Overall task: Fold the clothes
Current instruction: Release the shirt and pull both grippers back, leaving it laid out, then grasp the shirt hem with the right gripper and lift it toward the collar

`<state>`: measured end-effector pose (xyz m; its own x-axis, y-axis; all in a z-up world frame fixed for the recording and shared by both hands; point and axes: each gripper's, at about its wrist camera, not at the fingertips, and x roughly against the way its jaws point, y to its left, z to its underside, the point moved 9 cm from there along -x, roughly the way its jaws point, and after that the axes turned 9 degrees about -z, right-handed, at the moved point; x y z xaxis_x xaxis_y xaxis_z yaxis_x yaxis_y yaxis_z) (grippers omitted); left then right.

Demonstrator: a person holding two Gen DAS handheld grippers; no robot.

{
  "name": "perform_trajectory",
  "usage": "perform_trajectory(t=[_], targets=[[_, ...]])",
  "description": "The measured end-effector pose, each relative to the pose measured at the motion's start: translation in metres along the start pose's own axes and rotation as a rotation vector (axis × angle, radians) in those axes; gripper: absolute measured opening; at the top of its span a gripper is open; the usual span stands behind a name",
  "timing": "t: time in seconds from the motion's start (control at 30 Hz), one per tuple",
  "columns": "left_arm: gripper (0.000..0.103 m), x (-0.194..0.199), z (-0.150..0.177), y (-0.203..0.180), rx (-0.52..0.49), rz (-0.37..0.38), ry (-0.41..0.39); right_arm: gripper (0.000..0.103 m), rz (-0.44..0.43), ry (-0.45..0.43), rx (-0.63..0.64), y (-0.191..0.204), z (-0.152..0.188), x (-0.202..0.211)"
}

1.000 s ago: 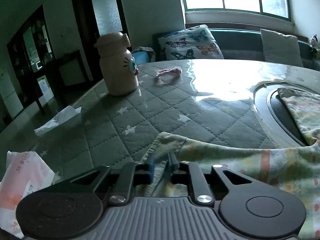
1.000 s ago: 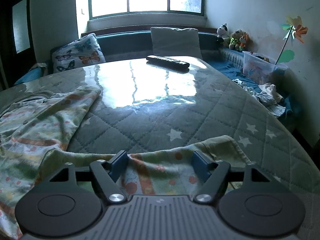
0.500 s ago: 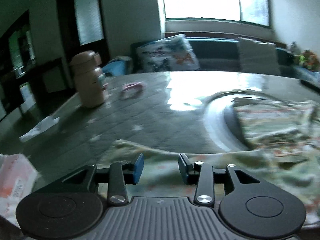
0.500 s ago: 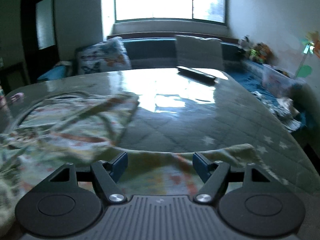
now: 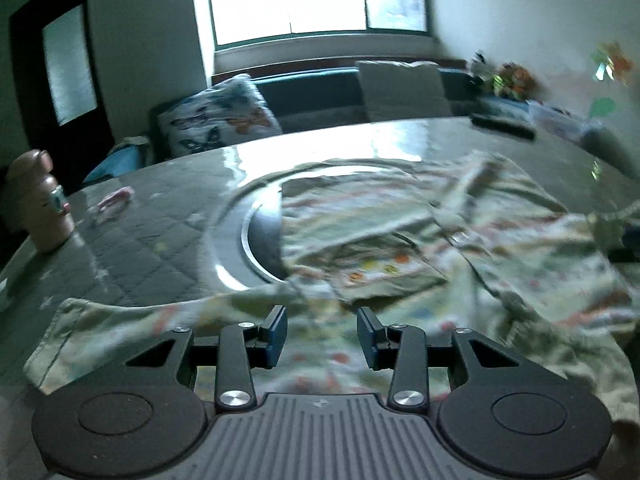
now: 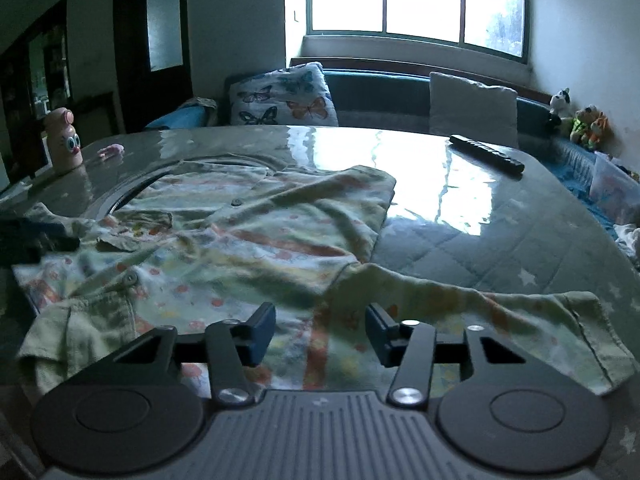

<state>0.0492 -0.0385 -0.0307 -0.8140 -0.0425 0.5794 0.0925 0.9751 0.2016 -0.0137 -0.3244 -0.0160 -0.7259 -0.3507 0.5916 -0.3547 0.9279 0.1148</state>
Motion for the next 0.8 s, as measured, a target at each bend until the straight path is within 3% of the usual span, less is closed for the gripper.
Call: perform_trajectory(t=[0.2, 0.4, 0.53, 0.8], targets=[[0.042, -0.003, 0.007, -0.009, -0.014, 0.021, 0.018, 0.046, -0.032, -0.016, 0.011, -0.002, -0.026, -0.017], [0.042, -0.001, 0.007, -0.007, -0.008, 0.033, 0.021, 0.039, -0.027, 0.029, 0.006, -0.016, -0.04, -0.057], [0.042, 0.001, 0.006, -0.007, -0.01, 0.045, 0.021, 0.028, -0.016, 0.052, -0.004, -0.026, -0.047, -0.079], [0.042, 0.004, 0.008, -0.018, -0.026, 0.083, 0.018, 0.026, 0.011, 0.076, -0.023, -0.046, -0.064, -0.113]])
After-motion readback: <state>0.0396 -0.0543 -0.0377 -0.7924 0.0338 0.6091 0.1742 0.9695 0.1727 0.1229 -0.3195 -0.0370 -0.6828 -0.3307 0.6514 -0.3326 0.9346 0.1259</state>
